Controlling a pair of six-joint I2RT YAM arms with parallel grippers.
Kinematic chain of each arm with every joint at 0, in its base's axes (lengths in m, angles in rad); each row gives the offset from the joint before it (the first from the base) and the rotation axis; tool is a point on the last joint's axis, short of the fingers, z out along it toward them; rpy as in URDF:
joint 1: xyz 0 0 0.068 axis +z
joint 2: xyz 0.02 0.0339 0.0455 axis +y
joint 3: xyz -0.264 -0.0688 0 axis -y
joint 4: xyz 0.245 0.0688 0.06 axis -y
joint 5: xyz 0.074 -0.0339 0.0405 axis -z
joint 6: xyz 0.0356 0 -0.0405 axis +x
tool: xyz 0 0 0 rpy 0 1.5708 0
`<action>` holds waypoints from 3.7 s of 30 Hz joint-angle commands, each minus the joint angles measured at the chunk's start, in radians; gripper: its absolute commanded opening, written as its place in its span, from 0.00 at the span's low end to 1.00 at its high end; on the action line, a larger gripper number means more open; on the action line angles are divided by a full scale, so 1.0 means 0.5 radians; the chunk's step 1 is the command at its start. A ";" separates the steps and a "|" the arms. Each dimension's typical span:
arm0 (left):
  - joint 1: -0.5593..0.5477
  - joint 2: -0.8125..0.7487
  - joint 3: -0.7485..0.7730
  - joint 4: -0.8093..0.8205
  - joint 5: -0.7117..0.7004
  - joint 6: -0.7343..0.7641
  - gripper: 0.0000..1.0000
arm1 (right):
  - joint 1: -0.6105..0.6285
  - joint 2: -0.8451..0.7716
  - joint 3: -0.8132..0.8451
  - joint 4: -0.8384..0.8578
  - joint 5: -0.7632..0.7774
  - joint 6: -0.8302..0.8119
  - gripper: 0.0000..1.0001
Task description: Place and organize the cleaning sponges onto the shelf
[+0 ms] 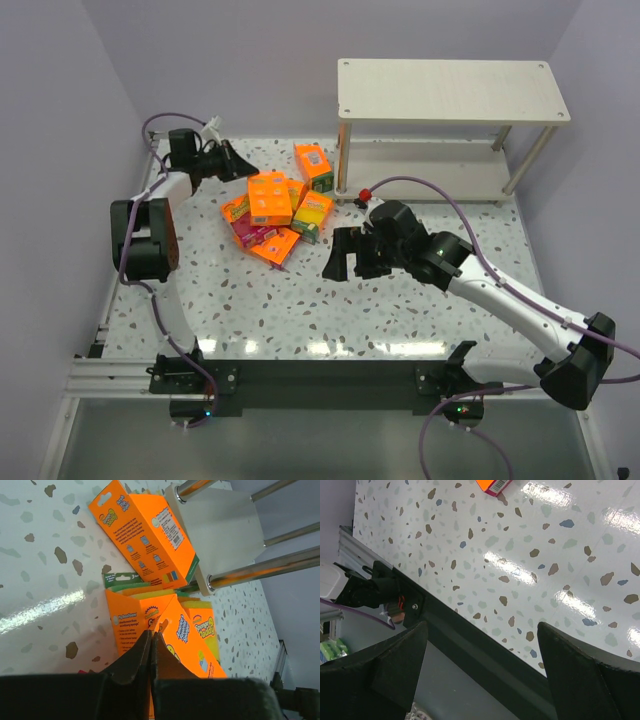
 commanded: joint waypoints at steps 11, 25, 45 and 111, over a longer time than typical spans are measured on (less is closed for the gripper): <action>-0.118 -0.507 -0.138 0.419 0.164 -0.424 0.00 | 0.001 -0.044 0.134 -0.157 0.237 0.030 0.95; -0.869 -1.596 -0.948 0.162 -0.608 -0.255 0.00 | -0.029 -0.183 0.471 -0.854 0.915 0.401 0.98; -2.298 -2.156 -1.890 0.502 -3.086 0.131 0.00 | -0.084 0.020 0.554 -0.912 0.879 0.457 0.99; -4.039 -0.253 -0.543 -2.685 -5.162 -2.289 0.00 | 0.063 0.685 -0.216 0.333 -1.048 0.509 0.98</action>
